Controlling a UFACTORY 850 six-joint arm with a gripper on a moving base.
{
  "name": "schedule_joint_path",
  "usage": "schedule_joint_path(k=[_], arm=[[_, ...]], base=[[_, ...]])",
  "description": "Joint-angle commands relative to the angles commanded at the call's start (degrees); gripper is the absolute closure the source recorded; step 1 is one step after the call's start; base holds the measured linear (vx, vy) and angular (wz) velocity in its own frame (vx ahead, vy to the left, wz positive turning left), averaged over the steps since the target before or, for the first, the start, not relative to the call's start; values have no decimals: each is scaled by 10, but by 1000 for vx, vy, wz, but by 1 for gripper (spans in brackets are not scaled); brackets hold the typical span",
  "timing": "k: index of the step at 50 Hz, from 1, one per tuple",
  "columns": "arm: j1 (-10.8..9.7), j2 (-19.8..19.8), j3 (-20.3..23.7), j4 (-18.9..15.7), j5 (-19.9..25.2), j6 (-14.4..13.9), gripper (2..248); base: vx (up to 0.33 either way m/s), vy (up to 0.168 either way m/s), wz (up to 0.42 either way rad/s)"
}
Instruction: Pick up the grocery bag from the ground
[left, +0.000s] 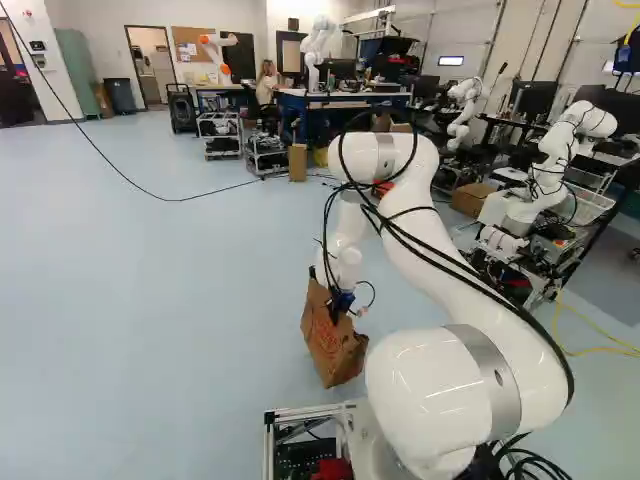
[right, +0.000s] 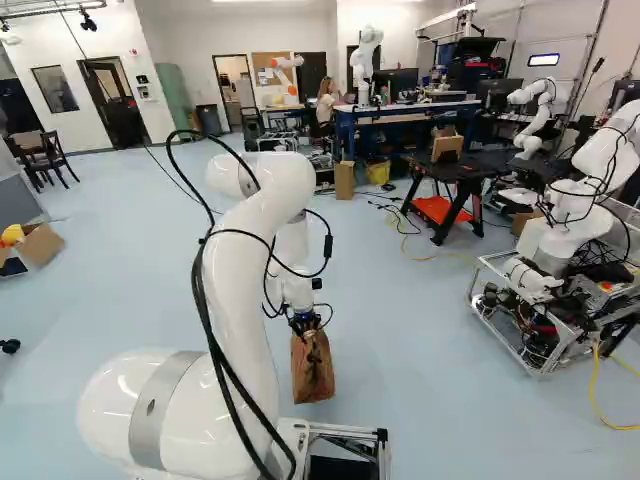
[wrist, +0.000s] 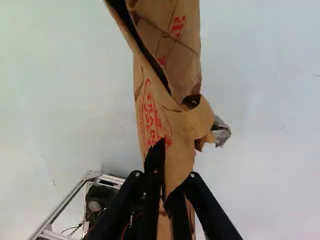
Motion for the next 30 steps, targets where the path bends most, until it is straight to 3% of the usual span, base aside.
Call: schedule_joint_path(k=[30], arm=[[1, 77, 78, 54, 9, 0, 231]], base=[[0, 0, 0]])
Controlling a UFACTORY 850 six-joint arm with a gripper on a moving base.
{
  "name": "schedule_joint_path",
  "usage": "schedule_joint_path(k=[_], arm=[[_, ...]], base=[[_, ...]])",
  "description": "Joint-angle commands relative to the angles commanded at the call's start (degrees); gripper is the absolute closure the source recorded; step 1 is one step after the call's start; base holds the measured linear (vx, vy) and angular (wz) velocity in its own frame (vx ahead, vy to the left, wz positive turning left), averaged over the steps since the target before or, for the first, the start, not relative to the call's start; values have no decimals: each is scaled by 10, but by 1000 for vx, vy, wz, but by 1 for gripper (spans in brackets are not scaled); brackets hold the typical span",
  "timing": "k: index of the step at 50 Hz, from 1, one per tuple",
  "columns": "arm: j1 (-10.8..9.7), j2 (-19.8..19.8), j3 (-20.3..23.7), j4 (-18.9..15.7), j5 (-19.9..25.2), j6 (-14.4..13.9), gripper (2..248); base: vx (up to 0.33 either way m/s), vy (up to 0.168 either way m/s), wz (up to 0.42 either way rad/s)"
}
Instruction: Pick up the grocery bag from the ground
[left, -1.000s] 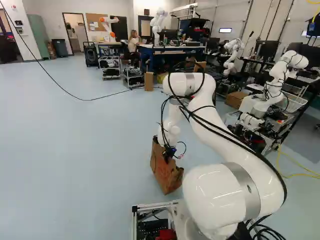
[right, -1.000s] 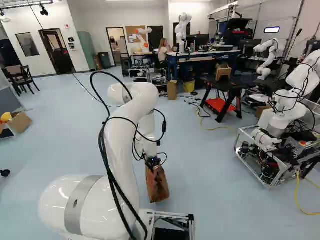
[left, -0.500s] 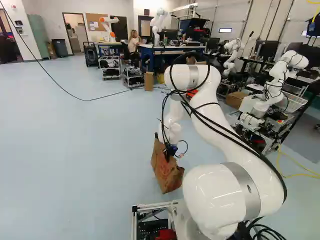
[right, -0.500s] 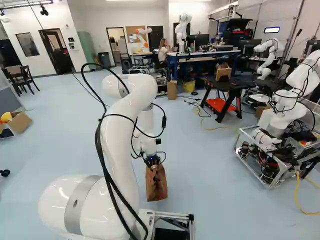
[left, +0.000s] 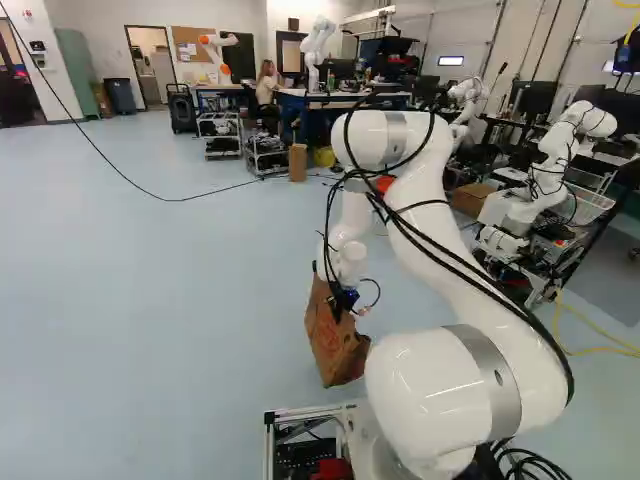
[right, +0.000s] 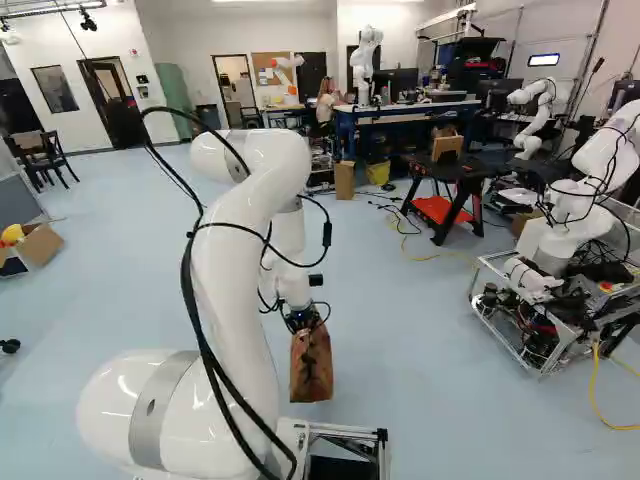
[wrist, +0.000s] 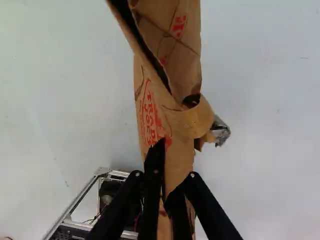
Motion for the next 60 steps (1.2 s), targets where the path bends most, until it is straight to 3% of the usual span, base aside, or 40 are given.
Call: schedule_joint_path(k=[22, 60], arm=[[0, 53, 37, 24, 0, 0, 231], [0, 148, 98, 25, 0, 0, 231]], base=[[0, 0, 0], [0, 0, 0]])
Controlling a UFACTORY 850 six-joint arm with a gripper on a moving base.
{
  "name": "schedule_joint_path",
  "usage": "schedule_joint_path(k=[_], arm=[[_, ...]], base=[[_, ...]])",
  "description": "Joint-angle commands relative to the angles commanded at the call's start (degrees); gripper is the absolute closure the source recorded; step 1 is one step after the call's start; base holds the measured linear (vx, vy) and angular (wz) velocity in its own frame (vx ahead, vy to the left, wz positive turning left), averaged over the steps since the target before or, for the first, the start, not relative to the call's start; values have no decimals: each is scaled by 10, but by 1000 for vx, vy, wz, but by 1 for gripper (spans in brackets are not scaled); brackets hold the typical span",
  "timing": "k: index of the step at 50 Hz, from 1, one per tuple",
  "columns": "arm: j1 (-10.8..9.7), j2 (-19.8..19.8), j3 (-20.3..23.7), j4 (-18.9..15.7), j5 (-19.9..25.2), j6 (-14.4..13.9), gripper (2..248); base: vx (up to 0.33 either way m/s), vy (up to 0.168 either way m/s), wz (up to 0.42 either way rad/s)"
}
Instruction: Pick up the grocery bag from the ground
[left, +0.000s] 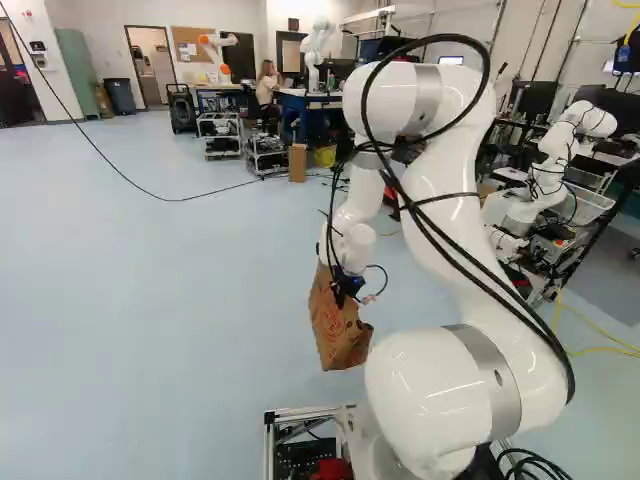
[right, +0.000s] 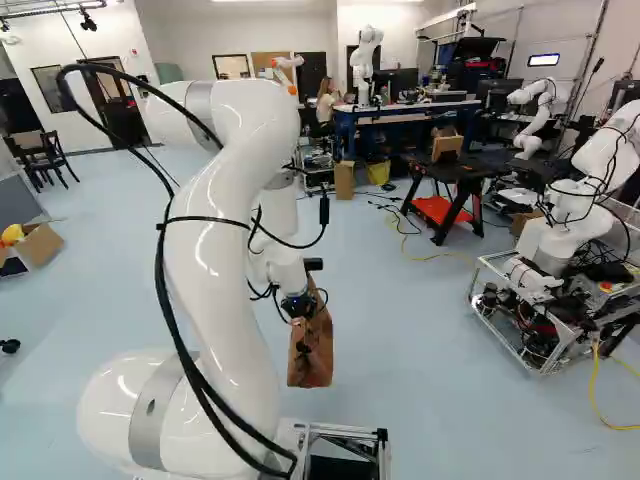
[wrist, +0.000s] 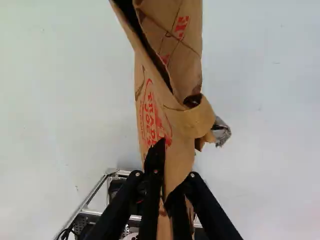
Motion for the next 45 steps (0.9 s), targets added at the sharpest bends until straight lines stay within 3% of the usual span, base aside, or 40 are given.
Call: schedule_joint_path(k=[45], arm=[[0, 118, 66, 0, 0, 0, 231]], base=[[0, 0, 0]])
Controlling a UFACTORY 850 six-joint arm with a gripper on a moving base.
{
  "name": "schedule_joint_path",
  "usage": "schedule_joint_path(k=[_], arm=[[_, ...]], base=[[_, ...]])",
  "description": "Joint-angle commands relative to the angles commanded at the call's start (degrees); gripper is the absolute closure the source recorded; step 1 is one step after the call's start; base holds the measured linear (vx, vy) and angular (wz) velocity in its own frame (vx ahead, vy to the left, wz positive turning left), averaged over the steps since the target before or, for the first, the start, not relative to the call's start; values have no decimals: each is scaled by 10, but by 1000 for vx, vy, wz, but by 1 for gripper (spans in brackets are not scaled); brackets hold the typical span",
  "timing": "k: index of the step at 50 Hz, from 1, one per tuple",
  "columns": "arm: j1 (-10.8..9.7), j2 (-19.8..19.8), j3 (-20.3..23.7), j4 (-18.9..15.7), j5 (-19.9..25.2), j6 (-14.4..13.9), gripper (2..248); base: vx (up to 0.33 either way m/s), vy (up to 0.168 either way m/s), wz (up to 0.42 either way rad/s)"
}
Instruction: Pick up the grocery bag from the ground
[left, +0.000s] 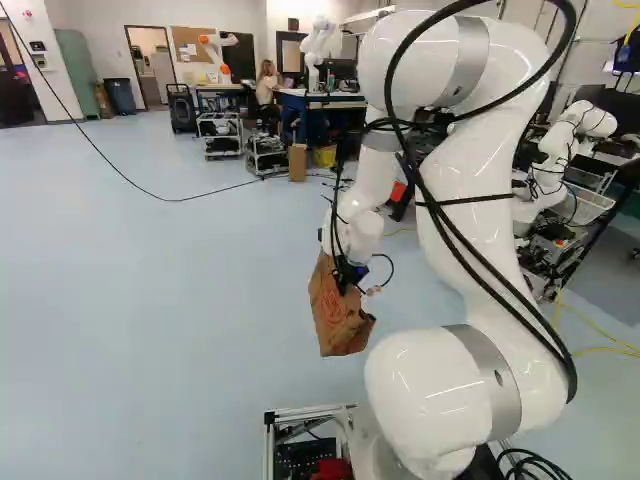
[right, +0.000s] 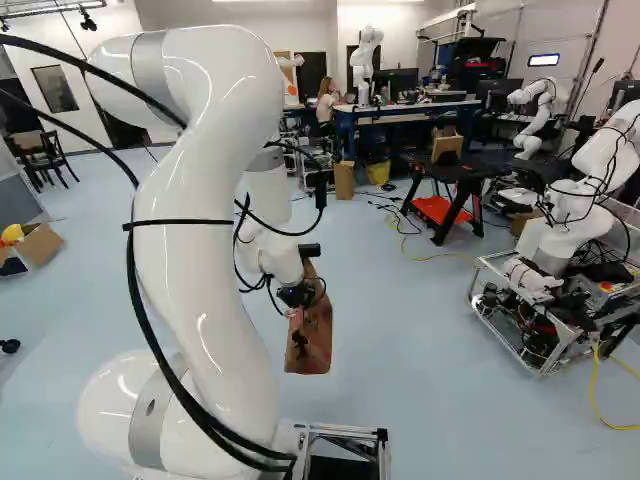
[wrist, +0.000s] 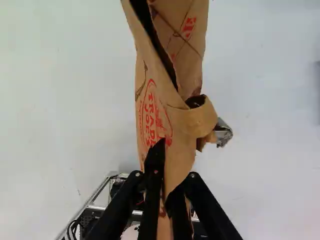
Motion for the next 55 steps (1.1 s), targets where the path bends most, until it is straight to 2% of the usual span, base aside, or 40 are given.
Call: schedule_joint_path(k=[55], arm=[[0, 161, 85, 0, 0, 0, 231]], base=[[0, 0, 0]])
